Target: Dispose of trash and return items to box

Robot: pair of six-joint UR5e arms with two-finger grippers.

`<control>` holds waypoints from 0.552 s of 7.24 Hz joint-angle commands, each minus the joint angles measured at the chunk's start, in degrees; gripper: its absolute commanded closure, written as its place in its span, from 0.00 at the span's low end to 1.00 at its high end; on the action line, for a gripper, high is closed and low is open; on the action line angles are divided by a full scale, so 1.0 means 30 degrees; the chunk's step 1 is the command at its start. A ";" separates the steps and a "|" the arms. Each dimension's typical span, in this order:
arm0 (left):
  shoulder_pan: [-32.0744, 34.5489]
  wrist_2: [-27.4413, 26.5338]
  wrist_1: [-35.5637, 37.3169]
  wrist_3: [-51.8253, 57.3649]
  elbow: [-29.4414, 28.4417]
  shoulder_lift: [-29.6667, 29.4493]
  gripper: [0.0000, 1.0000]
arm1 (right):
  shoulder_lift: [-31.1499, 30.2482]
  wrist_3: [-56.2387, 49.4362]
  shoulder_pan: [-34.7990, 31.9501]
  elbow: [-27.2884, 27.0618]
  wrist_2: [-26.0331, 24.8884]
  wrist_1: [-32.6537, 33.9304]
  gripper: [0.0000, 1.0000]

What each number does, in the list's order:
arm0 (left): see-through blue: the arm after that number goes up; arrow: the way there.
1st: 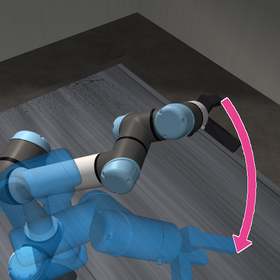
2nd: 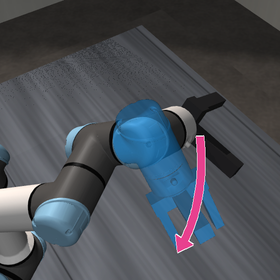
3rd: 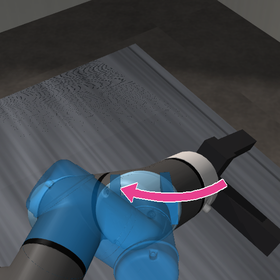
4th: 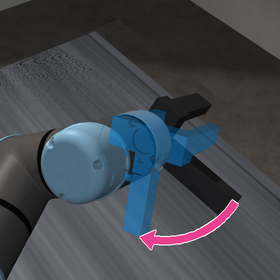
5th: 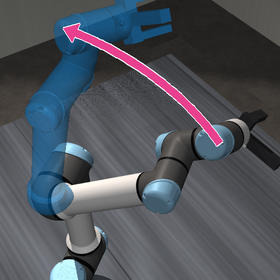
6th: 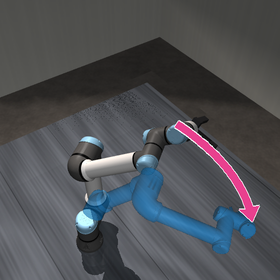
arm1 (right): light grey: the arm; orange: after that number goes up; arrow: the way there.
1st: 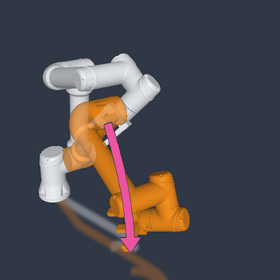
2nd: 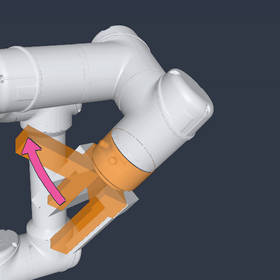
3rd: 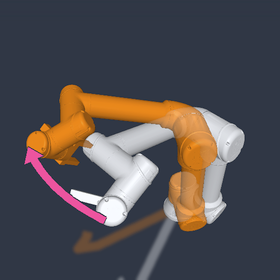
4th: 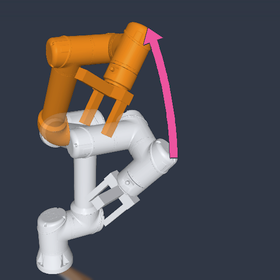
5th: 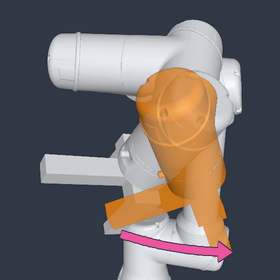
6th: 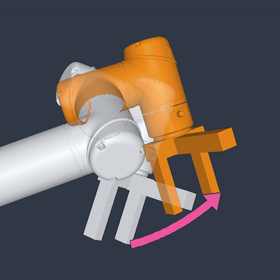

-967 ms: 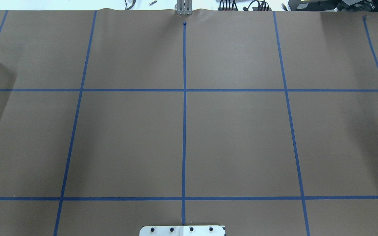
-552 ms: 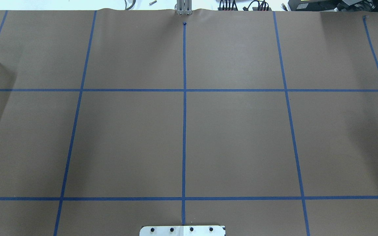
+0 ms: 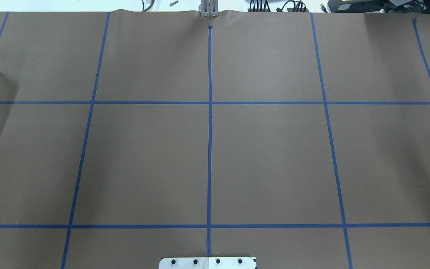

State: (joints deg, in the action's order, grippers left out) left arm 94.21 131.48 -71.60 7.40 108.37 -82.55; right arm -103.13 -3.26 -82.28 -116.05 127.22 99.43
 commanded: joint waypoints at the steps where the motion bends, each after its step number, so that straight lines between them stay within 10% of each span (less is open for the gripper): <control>1: 0.0004 0.0000 0.0047 0.0023 0.0960 0.0238 0.01 | 0.0013 -0.0233 -0.0053 -0.0312 0.0045 0.0461 0.00; 4: -0.0055 0.0029 -0.0070 0.0140 0.1552 0.0416 0.01 | 0.0012 -0.0234 -0.0053 -0.0516 0.0539 0.0460 0.00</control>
State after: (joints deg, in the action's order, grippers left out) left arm 94.11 131.56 -71.80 7.73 112.71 -81.33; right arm -103.15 -4.00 -82.46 -117.37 127.84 100.80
